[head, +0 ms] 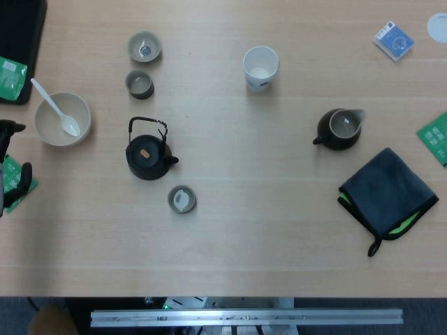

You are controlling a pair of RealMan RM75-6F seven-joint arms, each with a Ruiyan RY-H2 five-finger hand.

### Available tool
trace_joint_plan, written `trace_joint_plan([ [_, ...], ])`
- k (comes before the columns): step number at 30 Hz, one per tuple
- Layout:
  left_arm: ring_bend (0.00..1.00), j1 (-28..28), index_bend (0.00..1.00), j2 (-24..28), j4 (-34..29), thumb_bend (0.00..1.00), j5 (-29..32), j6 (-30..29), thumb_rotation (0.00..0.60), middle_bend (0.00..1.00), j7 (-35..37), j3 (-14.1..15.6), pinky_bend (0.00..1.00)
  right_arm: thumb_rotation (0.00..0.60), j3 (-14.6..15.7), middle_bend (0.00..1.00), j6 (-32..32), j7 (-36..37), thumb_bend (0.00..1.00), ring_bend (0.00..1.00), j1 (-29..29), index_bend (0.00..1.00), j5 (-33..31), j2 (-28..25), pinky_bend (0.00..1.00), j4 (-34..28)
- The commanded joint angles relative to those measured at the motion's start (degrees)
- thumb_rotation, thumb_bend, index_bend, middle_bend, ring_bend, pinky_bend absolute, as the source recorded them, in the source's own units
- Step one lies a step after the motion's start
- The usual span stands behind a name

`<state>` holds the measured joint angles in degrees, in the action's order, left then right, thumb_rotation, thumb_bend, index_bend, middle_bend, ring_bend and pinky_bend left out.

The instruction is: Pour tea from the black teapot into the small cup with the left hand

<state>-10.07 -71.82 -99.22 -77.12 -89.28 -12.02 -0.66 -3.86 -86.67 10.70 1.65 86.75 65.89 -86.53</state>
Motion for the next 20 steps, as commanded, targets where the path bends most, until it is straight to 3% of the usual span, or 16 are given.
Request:
trace_joint_plan([
  [1,0.16,0.84,0.25,0.17,-0.52,0.38,-0.89,-0.7,0.6,0.25,-0.4,0.36,0.09,0.6,0.39,0.39,0.29,0.29,0.01,0.27,0.2,0.47,0.64,-0.29,0.28,-0.08],
  [20,0.17,3.18,0.25,0.41,-1.33,0.38,-3.24,-0.51,0.6,0.26,-1.46,-0.33,0.09,0.6,1.86,0.39,2.19,2.58,0.01,0.27,2.22,0.47,3.63,-0.71,0.28,0.2],
])
